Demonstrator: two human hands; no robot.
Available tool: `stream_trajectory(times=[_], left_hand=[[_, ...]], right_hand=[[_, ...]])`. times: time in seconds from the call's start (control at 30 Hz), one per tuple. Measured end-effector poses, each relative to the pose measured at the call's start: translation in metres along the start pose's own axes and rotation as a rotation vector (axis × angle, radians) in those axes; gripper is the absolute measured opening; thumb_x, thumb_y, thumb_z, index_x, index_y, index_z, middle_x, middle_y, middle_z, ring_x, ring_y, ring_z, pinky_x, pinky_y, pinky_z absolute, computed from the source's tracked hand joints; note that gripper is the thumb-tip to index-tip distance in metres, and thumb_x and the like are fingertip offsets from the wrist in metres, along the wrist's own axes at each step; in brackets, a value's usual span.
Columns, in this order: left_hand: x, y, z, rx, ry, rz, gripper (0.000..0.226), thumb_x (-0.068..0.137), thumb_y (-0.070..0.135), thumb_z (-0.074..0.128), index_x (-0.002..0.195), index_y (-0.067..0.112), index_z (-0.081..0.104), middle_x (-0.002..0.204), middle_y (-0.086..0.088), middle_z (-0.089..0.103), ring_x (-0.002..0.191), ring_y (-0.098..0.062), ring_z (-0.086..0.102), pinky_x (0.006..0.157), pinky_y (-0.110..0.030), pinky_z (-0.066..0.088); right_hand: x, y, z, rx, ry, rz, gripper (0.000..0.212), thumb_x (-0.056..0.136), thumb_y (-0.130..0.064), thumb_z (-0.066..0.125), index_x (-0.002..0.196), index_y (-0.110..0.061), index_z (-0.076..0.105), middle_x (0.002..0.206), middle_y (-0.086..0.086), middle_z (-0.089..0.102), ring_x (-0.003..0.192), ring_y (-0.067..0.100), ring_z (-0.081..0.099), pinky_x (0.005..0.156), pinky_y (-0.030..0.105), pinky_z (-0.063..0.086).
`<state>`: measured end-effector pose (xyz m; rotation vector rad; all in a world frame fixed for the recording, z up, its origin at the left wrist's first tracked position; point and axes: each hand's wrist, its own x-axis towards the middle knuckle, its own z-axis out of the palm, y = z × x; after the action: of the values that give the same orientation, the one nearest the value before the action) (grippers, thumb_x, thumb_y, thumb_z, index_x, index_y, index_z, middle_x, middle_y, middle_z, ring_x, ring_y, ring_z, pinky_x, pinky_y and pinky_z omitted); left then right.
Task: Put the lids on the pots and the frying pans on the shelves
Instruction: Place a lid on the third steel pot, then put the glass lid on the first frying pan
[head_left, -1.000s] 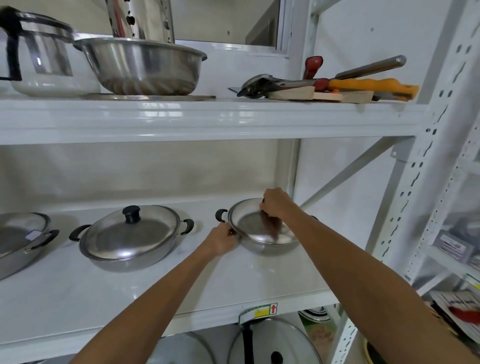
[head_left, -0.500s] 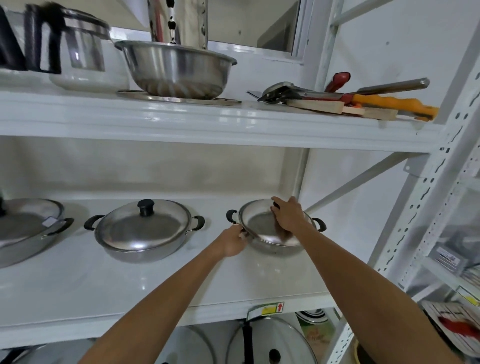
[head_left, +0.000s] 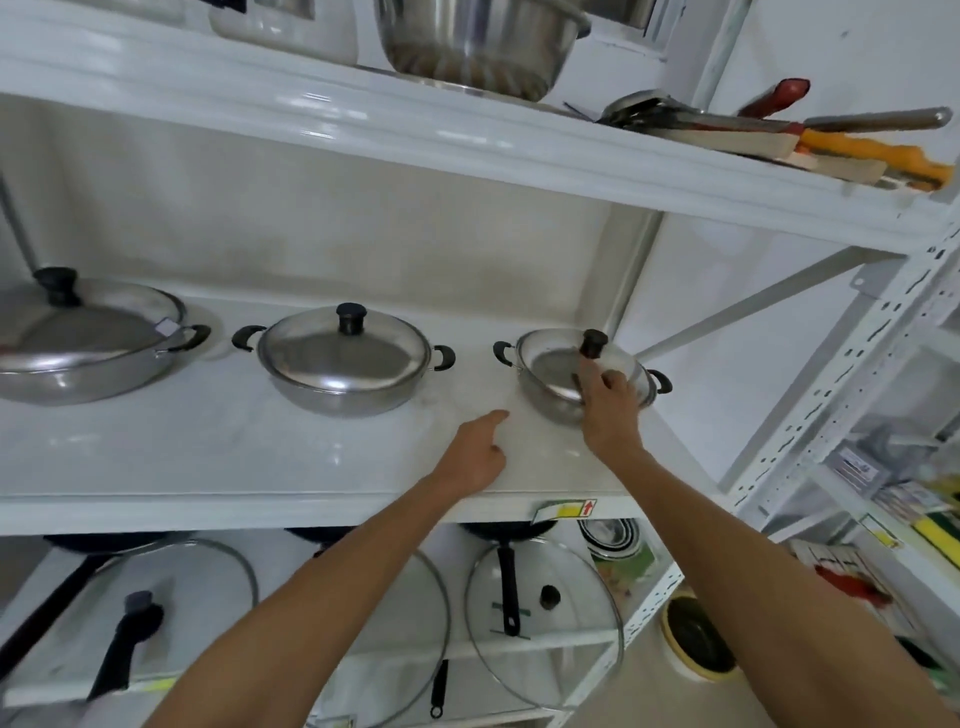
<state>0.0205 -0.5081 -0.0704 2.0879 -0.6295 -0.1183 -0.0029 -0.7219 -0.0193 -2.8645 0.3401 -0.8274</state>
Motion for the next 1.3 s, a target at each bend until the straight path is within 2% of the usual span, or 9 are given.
stream_trajectory(times=[0.13,0.33,0.5,0.63,0.77,0.9,1.03,1.17,1.3], left_hand=[[-0.039,0.003,-0.015,0.068,-0.04,0.086,0.049,0.08,-0.011,0.041,0.122,0.003,0.063,0.12,-0.015,0.068,0.11,-0.023,0.064,0.101,-0.026,0.048],[-0.098,-0.014,-0.038,0.533,0.08,0.212,0.035,0.081,-0.001,0.046,0.11,0.006,0.063,0.111,-0.01,0.062,0.105,-0.027,0.056,0.088,-0.041,0.05],[-0.151,-0.048,-0.065,0.559,0.281,0.043,0.029,0.077,-0.004,0.049,0.101,0.005,0.062,0.107,-0.011,0.058,0.1,-0.027,0.055,0.082,-0.04,0.052],[-0.194,-0.083,-0.079,0.572,0.228,-0.152,0.021,0.078,0.003,0.05,0.095,0.006,0.062,0.104,-0.012,0.061,0.101,-0.031,0.057,0.083,-0.04,0.052],[-0.25,-0.135,-0.102,0.727,-0.067,-0.532,0.036,0.086,0.017,0.051,0.121,0.009,0.058,0.128,-0.011,0.056,0.121,-0.032,0.052,0.102,-0.041,0.044],[-0.297,-0.199,-0.136,0.694,-0.24,-0.814,0.041,0.089,0.023,0.051,0.127,0.007,0.057,0.131,-0.014,0.059,0.119,-0.032,0.058,0.102,-0.039,0.047],[-0.327,-0.258,-0.177,0.739,-0.272,-0.859,0.047,0.088,0.027,0.052,0.132,0.01,0.054,0.129,-0.012,0.058,0.117,-0.031,0.059,0.099,-0.039,0.049],[-0.333,-0.32,-0.228,0.786,-0.199,-0.849,0.053,0.089,0.026,0.051,0.139,0.01,0.041,0.14,-0.016,0.045,0.126,-0.037,0.049,0.104,-0.045,0.044],[-0.321,-0.38,-0.276,0.726,-0.163,-0.82,0.057,0.086,0.027,0.058,0.137,0.01,0.041,0.128,-0.016,0.049,0.118,-0.039,0.053,0.099,-0.049,0.048]], right_hand=[[-0.064,-0.029,0.009,0.041,0.057,0.182,0.062,0.073,0.013,0.055,0.129,-0.01,0.041,0.115,0.019,0.043,0.105,0.037,0.044,0.084,0.044,0.039],[-0.133,-0.071,0.039,0.104,-0.026,-0.026,0.036,0.067,0.009,0.058,0.099,-0.007,0.054,0.097,0.015,0.05,0.086,0.032,0.048,0.072,0.04,0.042],[-0.157,-0.112,0.037,0.208,-0.024,-0.159,0.03,0.068,0.004,0.063,0.094,-0.008,0.053,0.095,0.012,0.052,0.086,0.03,0.048,0.072,0.039,0.041],[-0.204,-0.152,0.047,0.355,-0.278,-0.328,0.017,0.077,-0.004,0.058,0.089,-0.015,0.056,0.093,0.002,0.055,0.09,0.021,0.051,0.069,0.034,0.043],[-0.253,-0.189,0.077,0.233,-0.749,-0.449,0.033,0.088,-0.011,0.054,0.12,-0.016,0.053,0.121,0.007,0.056,0.107,0.028,0.057,0.082,0.035,0.047],[-0.274,-0.23,0.108,0.109,-0.947,-0.309,0.062,0.094,-0.016,0.051,0.15,-0.01,0.024,0.137,0.02,0.044,0.121,0.037,0.052,0.095,0.041,0.045],[-0.279,-0.291,0.149,0.057,-1.066,-0.289,0.073,0.096,-0.018,0.049,0.156,-0.014,0.007,0.15,0.024,0.031,0.13,0.04,0.046,0.102,0.044,0.044],[-0.278,-0.368,0.201,0.083,-1.104,-0.278,0.071,0.095,-0.018,0.05,0.154,-0.011,0.012,0.143,0.025,0.044,0.122,0.039,0.054,0.097,0.043,0.049],[-0.285,-0.449,0.253,0.145,-1.09,-0.201,0.063,0.096,-0.032,0.051,0.147,-0.01,0.022,0.131,0.023,0.05,0.115,0.038,0.057,0.089,0.042,0.048]])
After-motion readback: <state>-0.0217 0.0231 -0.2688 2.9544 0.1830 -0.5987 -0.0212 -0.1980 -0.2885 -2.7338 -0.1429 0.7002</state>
